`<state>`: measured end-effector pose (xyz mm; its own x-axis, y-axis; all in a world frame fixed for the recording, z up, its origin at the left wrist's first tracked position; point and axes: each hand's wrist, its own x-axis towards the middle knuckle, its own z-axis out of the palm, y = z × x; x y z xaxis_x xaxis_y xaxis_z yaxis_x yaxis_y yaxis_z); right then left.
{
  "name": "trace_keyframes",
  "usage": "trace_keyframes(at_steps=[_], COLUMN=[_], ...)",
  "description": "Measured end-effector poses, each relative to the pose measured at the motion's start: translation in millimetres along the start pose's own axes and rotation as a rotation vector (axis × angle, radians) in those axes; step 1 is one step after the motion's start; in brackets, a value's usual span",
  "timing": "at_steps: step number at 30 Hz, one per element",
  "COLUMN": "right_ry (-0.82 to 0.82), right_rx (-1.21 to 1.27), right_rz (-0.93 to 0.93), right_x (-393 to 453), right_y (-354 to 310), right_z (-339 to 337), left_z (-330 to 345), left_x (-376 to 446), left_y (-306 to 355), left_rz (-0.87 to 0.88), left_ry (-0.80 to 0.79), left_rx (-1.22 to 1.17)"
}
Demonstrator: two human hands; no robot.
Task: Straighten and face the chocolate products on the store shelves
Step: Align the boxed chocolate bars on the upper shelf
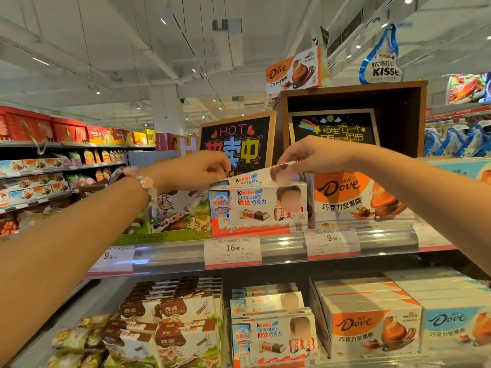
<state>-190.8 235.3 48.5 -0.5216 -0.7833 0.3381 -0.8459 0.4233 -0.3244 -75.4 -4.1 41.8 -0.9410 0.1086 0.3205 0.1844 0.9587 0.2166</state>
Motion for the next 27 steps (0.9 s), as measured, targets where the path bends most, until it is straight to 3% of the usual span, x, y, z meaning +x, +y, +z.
trace_keyframes(at_steps=[6,18,21,24,27], right_ry=[0.056,0.095,0.074,0.035,0.008], right_rx=[0.137,0.073,0.058,0.011,-0.055], right_rz=[-0.022,-0.063,-0.047,-0.04,-0.035], right_x=[-6,-4,-5,-4,-3], right_y=[7,8,8,7,6], right_z=[3,4,3,4,4], left_z=[2,8,8,11,13], left_x=[4,2,4,7,7], left_y=[-2,0,-1,-4,-4], left_rz=[0.013,0.067,0.059,0.049,0.047], left_ry=[0.043,0.185,0.173,0.157,0.074], left_rx=[0.04,-0.043,-0.066,0.056,-0.005])
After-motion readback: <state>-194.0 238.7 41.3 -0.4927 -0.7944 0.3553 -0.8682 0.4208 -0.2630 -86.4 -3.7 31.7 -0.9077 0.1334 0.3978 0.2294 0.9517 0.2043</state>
